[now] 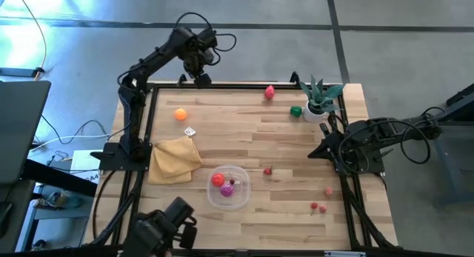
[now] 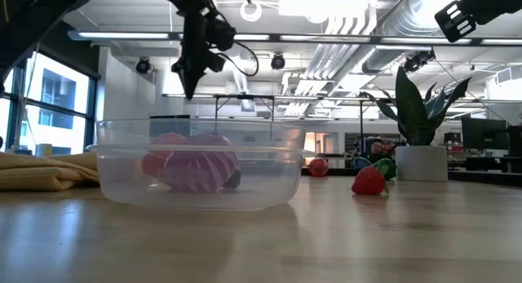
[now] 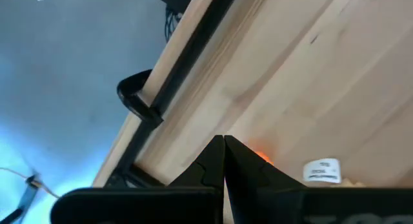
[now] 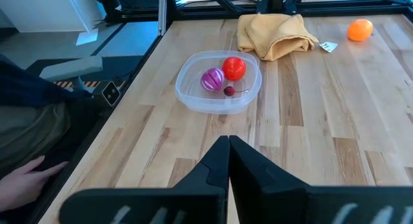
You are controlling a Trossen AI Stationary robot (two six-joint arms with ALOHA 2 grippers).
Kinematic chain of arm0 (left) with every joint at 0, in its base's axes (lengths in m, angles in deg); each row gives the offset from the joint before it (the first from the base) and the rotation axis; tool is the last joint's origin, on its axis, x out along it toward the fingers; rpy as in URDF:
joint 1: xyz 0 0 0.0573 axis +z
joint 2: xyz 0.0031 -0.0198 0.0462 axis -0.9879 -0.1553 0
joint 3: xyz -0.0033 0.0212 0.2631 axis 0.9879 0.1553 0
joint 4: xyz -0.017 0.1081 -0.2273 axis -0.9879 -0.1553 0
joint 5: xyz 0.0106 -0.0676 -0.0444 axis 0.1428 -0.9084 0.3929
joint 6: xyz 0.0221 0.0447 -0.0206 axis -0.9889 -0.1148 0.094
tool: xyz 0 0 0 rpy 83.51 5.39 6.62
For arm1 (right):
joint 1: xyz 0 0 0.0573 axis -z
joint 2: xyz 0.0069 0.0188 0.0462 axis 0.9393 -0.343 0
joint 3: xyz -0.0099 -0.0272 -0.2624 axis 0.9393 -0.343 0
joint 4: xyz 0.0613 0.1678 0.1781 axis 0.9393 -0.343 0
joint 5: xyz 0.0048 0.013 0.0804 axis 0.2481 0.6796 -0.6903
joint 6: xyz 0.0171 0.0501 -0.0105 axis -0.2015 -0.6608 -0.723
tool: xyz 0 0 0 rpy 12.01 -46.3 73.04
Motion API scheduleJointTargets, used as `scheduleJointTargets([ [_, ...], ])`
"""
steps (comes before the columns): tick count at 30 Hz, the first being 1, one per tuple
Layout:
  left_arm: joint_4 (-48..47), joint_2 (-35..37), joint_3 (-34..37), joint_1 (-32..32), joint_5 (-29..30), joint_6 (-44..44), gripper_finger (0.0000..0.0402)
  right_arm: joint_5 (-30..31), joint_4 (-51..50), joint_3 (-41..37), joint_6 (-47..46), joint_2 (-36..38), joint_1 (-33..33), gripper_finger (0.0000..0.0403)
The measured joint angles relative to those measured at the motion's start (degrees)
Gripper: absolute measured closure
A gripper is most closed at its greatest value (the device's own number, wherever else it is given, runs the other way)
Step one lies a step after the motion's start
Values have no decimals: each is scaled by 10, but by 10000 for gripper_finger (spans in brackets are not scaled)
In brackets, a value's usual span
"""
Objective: Pick and placing Produce into tupperware
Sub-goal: Put the orange into the transparent bin
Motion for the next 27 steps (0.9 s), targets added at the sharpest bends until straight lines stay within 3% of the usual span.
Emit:
scheduleJointTargets([
  [9,0,13,0,15,11,-14,401,0,0,0,0,0,0,402],
  [14,0,17,0,21,116,17,401,0,0,0,0,0,0,402],
  [20,1,20,21,32,41,61,401,0,0,0,0,0,0,402],
  [24,-1,25,101,4,16,70,401,0,0,0,0,0,0,402],
  [27,0,25,168,-21,5,28,401,0,0,0,0,0,0,402],
])
